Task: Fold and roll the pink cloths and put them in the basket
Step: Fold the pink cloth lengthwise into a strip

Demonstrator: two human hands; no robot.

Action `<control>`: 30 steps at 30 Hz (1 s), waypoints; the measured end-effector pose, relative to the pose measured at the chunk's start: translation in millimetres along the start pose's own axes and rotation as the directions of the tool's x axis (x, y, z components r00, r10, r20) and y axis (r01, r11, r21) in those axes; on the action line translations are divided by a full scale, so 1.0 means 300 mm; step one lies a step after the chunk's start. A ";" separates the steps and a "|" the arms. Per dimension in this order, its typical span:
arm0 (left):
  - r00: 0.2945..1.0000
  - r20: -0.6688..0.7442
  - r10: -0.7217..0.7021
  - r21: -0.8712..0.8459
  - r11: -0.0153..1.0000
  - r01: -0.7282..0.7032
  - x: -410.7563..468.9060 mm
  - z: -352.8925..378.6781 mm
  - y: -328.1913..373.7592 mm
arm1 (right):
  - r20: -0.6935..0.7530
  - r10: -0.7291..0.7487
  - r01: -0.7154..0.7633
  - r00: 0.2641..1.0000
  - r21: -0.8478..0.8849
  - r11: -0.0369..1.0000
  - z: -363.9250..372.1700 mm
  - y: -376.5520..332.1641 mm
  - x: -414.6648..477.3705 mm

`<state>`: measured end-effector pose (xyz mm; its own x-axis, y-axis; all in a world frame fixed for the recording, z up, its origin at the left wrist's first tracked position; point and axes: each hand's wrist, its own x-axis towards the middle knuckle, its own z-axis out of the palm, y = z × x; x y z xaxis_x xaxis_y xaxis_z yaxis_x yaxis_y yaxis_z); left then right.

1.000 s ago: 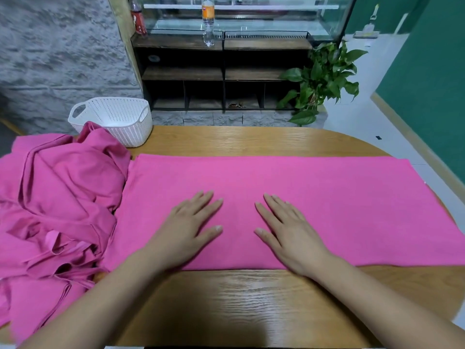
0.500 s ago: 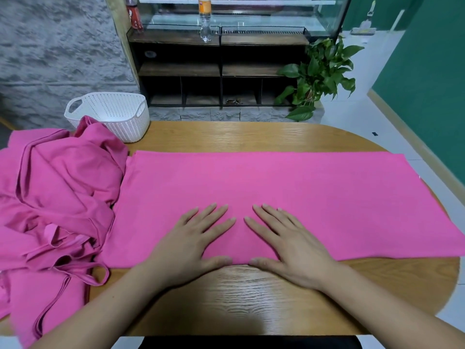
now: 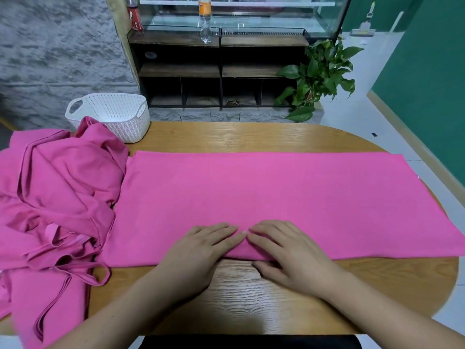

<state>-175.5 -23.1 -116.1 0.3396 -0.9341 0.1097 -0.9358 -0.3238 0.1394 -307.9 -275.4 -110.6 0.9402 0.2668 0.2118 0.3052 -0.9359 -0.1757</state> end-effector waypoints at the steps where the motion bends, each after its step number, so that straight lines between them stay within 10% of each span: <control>1: 1.000 -0.008 -0.009 0.005 1.000 0.009 -0.003 0.003 -0.002 | -0.009 -0.001 0.001 1.000 -0.005 1.000 -0.001 -0.002 -0.004; 21: 0.932 -0.009 -0.363 -0.159 0.920 0.357 -0.141 -0.039 -0.139 | 0.059 0.216 -0.218 0.975 0.028 0.976 -0.099 0.172 -0.160; 30: 0.888 -0.247 -0.389 -0.086 0.921 0.379 -0.043 -0.165 -0.272 | -0.161 0.304 -0.320 0.939 -0.085 0.944 -0.224 0.279 -0.070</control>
<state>-98.9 22.9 -80.4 0.6887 -0.6663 0.2861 -0.7250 -0.6398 0.2552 -312.2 -374.7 -65.0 0.9512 -0.0710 0.3004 -0.0256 -0.9880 -0.1523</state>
